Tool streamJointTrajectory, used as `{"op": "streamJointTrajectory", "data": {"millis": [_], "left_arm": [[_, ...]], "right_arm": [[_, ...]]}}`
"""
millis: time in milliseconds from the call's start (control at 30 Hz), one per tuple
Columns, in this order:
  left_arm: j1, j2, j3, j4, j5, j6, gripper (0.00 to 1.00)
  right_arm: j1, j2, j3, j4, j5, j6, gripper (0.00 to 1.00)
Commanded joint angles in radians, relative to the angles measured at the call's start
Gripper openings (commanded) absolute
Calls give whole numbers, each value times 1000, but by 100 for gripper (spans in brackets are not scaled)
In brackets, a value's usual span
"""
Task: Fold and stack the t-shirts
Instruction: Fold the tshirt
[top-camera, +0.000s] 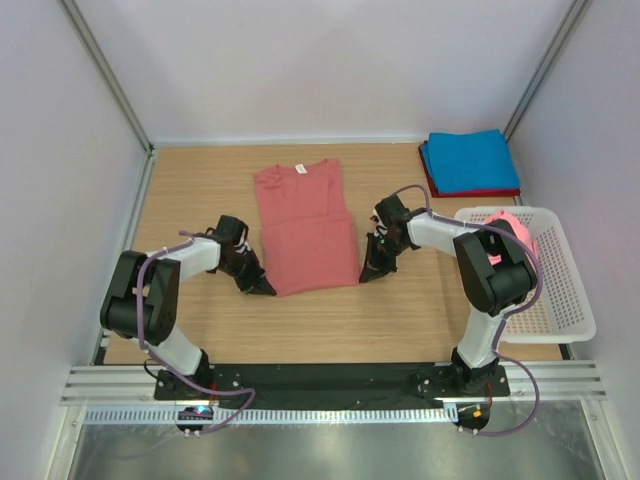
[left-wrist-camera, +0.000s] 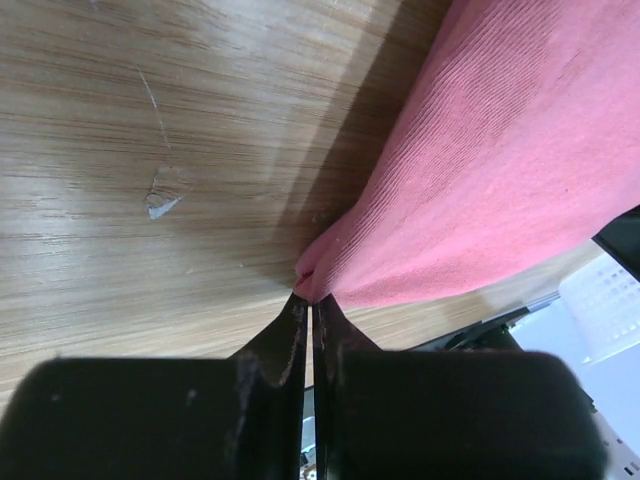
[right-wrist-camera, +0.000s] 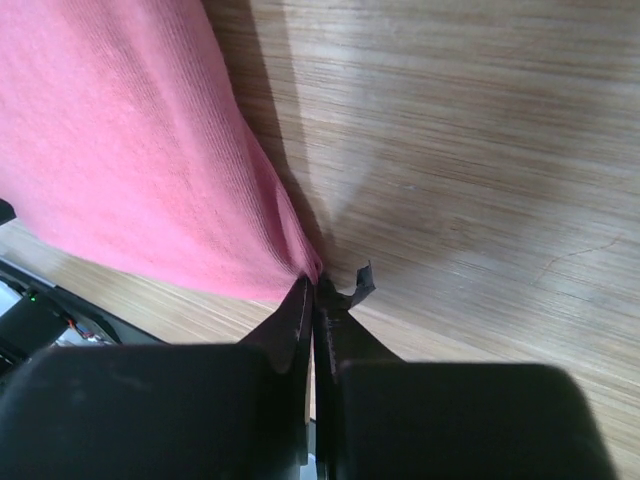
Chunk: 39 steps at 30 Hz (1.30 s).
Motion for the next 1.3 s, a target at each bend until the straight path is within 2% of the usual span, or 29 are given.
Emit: {"op": "streamJointTrajectory", "data": {"millis": [0,333,667,833,1133,1267], "left_arm": [[7,-11,4,-19,-20,7,0],[6,-163,-18,-97,22,-75,1],[6,-323,-24,-262,-4,-82,1],[6,-343,20,-311,-19,-77,1],[36,-305,194,-366,-92,-39,0],[72,-249,319,-366,-91,-31,1]], "right_arm": [[2,-6,2,-7,23,-4,1],[46,-161,-47,-65,64,44,1],[78,-306,-78,-134,141,96,1],[89,-360,-52,-162,161,124,1],[91,-331,120,-249,245,108,1],[89,-235,269,-284,273,78,1]]}}
